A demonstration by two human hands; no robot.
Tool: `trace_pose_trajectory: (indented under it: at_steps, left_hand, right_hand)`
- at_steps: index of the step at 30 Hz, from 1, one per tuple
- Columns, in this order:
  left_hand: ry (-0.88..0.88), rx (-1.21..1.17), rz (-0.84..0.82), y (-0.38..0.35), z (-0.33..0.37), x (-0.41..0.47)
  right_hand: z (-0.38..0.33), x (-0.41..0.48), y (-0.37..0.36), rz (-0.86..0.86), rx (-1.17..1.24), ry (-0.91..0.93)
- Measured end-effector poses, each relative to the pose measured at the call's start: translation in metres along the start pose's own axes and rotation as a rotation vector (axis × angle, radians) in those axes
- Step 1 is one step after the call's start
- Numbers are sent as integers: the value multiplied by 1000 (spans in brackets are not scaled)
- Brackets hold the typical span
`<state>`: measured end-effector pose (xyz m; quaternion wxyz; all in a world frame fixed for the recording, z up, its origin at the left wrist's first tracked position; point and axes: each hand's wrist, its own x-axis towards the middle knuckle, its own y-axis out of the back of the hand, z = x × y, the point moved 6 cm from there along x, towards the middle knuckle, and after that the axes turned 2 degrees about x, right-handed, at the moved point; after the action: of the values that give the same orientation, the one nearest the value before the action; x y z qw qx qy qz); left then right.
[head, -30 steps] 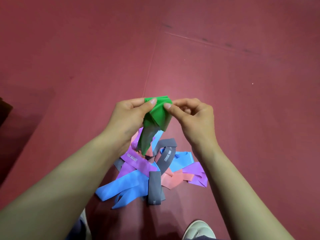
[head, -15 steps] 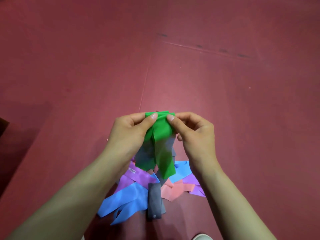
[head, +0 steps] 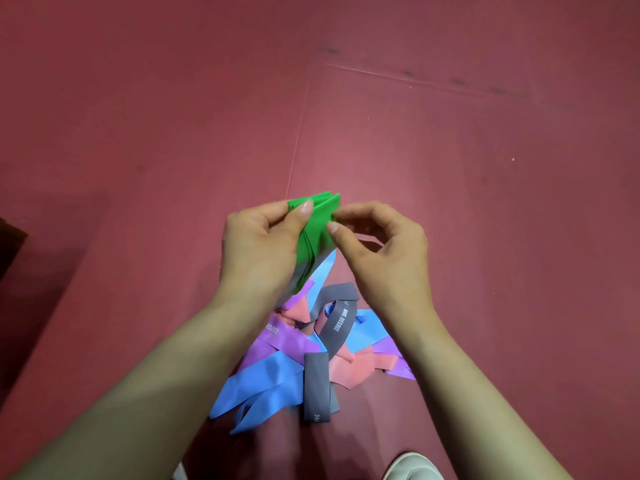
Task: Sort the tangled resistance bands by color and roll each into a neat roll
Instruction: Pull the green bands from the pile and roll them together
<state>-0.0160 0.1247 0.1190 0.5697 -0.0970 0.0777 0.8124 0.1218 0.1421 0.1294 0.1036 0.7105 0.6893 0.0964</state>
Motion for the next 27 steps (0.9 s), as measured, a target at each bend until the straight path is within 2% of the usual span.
trace_pose_trajectory:
  at_steps: [4, 11, 14, 17, 19, 23, 25, 27]
  left_hand:
    - [92, -121, -37, 1, -3, -1]
    - [219, -165, -134, 0, -12, 2]
    - [203, -138, -117, 3, -11, 5]
    - [161, -110, -29, 10, -8, 9]
    - [155, -83, 15, 16, -8, 13]
    - [134, -51, 3, 16, -6, 14]
    - [137, -41, -26, 13, -6, 11]
    - [149, -23, -59, 10, -7, 10]
  right_hand:
    - [-4, -6, -10, -68, -22, 38]
    - [-2, -4, -4, 82, -66, 38]
    - [2, -1, 0, 91, 80, -16]
    - [6, 3, 7, 88, 243, -80]
    - [9, 5, 6, 13, 301, -129]
    - [7, 4, -7, -281, 427, -198]
    - [4, 2, -9, -325, 433, -180]
    - [4, 3, -9, -299, 412, -162]
